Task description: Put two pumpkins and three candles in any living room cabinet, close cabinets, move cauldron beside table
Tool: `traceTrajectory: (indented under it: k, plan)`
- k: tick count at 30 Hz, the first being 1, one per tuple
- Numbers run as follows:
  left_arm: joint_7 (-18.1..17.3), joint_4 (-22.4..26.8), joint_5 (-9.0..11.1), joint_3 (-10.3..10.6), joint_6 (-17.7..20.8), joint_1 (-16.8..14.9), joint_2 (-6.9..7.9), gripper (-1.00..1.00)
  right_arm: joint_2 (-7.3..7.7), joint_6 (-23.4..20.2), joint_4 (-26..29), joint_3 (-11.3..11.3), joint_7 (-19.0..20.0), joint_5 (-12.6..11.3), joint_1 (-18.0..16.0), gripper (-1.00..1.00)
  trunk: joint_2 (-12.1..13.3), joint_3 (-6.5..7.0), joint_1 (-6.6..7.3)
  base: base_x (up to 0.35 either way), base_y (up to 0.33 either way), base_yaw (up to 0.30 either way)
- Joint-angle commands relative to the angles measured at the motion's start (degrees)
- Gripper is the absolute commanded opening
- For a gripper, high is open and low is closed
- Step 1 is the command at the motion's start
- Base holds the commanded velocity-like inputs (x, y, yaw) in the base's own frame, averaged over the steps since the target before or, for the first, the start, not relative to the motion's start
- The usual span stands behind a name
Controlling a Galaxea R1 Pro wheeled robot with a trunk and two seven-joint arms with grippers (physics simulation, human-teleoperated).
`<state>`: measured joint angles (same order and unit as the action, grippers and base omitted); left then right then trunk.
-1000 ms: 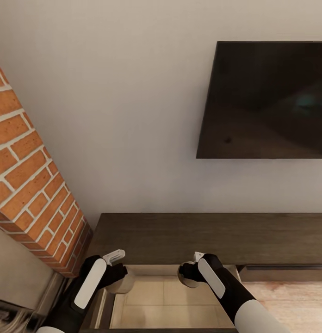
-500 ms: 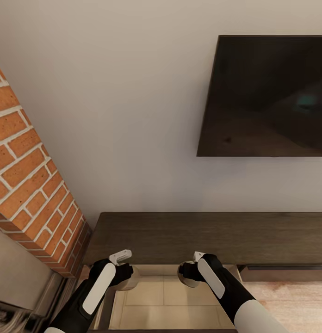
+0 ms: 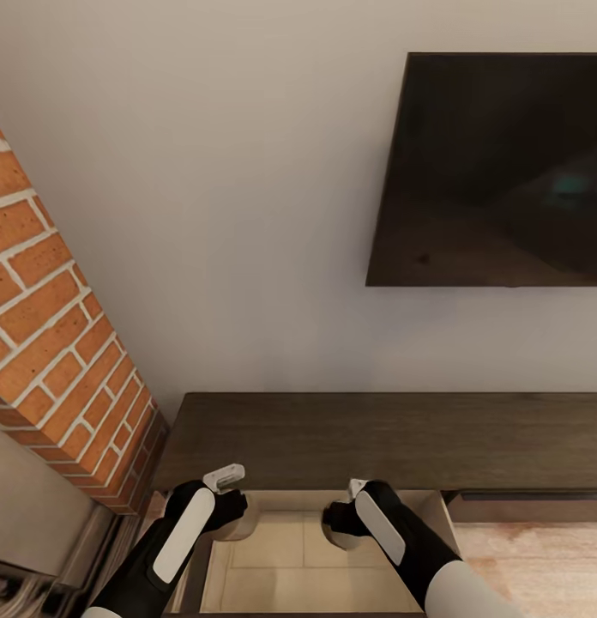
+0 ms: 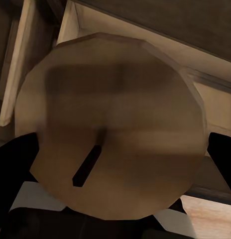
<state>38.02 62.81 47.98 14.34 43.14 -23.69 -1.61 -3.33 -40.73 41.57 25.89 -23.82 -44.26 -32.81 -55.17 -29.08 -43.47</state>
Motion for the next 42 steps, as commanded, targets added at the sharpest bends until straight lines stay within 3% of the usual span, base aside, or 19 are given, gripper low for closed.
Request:
traceTrajectory:
  k: [1,10,15,21,29,37,42]
  plan:
    - [0.61,0.07,0.66,0.07,0.07,-0.04,0.02,-1.00,0.01,0.04,-0.27,0.26,-0.39,-0.62,-0.06,-1.00,-0.46,-0.24,-0.23,0.000,0.000,0.000]
    - [0.81,0.04,0.86,0.00,0.38,-0.04,-0.06,-1.00,-0.37,0.12,-0.89,0.53,0.34,-0.27,-0.06,-1.00,-4.07,-1.86,-2.21,0.000,0.000,0.000]
    - [0.82,-1.20,0.88,0.02,0.45,-0.11,-0.06,-1.00,-0.68,0.41,-0.87,3.37,0.35,-0.37,-0.08,-1.00,-6.08,-2.75,-3.31,0.000,0.000,0.000]
    - [0.38,-4.86,0.90,-0.06,0.41,-0.23,-0.11,-1.00,-0.71,2.25,-0.87,4.20,0.35,-0.57,-0.06,-1.00,-8.49,-3.83,-4.62,0.000,0.000,0.000]
    - [0.18,-8.47,0.40,-0.06,-0.53,-0.39,-1.97,-1.00,-0.71,4.65,-0.90,4.45,0.35,-0.33,-0.06,-1.00,-11.69,-5.27,-6.38,0.000,0.000,0.000]
    - [0.06,-13.05,-0.11,0.62,-7.11,-0.39,-2.48,-1.00,-0.77,6.12,-0.96,4.81,0.60,-0.36,-0.06,-1.00,-14.90,-6.70,-8.14,0.000,0.000,0.000]
    - [-0.23,-14.81,-0.23,2.97,-9.24,-0.39,-3.22,-1.00,-1.33,6.93,-2.69,7.33,0.54,-0.57,-0.06,-1.00,-16.91,-7.60,-9.24,0.000,0.000,0.000]
